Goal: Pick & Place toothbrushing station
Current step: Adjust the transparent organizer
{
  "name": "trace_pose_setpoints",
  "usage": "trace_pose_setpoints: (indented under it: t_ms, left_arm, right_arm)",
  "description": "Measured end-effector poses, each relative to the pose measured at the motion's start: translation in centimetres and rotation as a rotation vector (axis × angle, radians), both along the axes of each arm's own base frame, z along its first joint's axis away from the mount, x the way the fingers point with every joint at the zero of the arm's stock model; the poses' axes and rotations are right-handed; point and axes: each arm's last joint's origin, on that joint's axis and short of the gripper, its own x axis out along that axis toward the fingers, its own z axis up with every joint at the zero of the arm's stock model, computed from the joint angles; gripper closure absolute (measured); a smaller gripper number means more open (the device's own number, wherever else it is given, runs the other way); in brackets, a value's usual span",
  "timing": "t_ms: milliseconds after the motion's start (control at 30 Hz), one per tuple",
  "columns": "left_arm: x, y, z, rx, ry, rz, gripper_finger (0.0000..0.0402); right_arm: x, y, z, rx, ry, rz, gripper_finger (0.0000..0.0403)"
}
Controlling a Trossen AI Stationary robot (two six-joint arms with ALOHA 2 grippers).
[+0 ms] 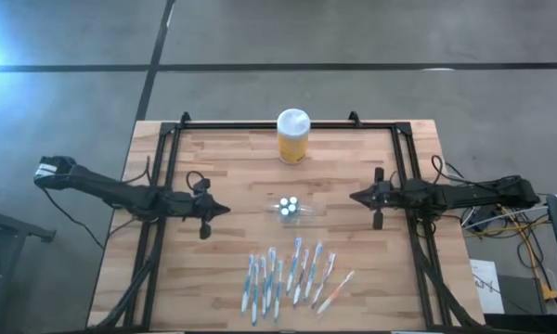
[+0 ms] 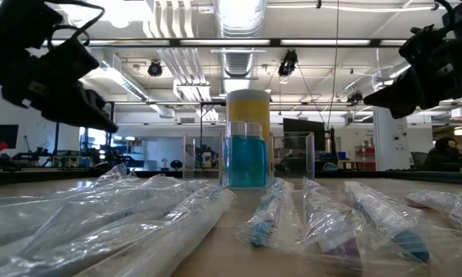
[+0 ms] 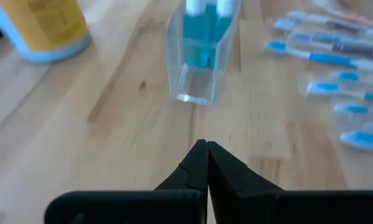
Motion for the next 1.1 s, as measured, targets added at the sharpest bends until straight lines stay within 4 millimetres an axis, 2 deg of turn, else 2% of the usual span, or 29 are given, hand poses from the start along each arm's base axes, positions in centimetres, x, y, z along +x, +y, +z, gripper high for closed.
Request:
trace_pose_setpoints:
  t_ms: [167,267,533,800,1100]
  left_arm:
    - [1.6,0.3,0.6,0.02,0.051,0.026,0.0398]
    - [2.6,0.7,0.8,0.023,0.075,0.059,0.0398]
    - [5.4,1.2,1.2,-0.027,0.149,0.023,0.0399]
    - [7.8,1.2,0.1,-0.07,0.207,0.114,0.0399]
    - [10.3,1.4,-0.8,-0.022,0.259,0.103,0.0399]
  right_arm:
    - [0.9,0.1,0.2,0.032,0.092,0.004,0.0394]
    - [1.9,0.5,0.5,0.055,0.168,0.068,0.0394]
    - [6.3,2.2,0.9,0.06,0.439,0.19,0.0394]
    - [10.4,2.7,-0.8,0.001,0.615,0.067,0.0394]
    - [13.0,3.1,-1.5,-0.02,0.669,0.073,0.0394]
